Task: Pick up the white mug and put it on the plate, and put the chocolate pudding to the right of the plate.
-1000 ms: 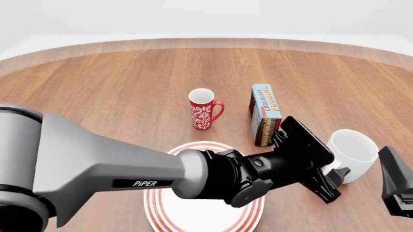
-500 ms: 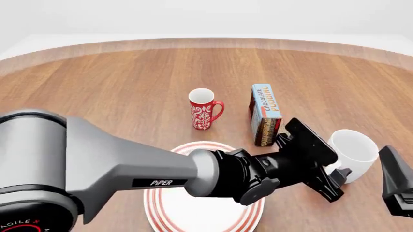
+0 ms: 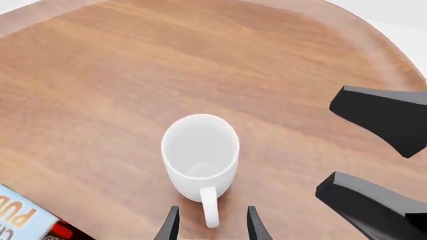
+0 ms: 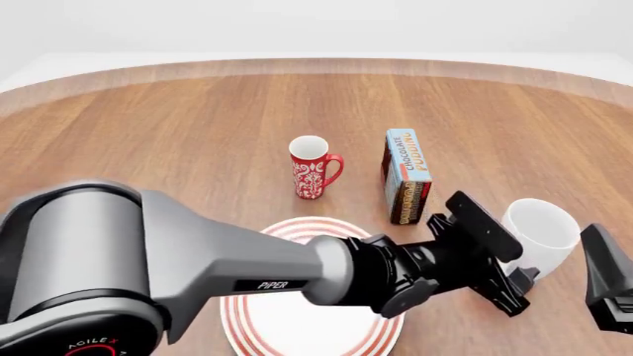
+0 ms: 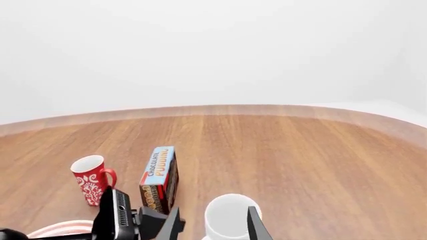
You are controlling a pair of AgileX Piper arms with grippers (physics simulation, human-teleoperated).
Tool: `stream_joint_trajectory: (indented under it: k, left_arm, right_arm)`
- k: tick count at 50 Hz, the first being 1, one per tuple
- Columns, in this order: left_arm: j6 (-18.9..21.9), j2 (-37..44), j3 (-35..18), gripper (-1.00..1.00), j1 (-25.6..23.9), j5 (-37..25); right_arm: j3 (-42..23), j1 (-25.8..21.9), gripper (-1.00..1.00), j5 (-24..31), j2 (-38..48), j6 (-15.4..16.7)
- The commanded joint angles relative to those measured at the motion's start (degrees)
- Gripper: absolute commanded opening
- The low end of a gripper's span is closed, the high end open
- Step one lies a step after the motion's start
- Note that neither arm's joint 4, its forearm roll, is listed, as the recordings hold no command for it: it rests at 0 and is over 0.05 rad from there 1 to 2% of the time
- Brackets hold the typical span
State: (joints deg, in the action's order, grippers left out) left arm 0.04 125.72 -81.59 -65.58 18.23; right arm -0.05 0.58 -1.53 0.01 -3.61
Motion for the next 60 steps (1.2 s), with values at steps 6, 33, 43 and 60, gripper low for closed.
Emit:
stream_joint_trajectory:
  k: [6, 33, 43, 60]
  left_arm:
    - [-0.09, 2.97, -3.02, 1.00, 0.04, -1.78]
    - [0.52, 7.44, -8.06, 1.00, 0.80, -4.83]
    - [0.64, 8.99, -9.14, 1.00, 0.35, -5.33]
    - [0.45, 11.53, -10.23, 1.00, -0.24, -5.47]
  right_arm:
    - [0.05, 0.02, 1.00, -0.07, 0.00, -0.32]
    - [0.05, 0.00, 1.00, -0.06, 0.00, -0.79]
    - [0.05, 0.03, 1.00, -0.07, 0.00, -0.92]
    - [0.05, -0.01, 1.00, -0.08, -0.01, -1.10]
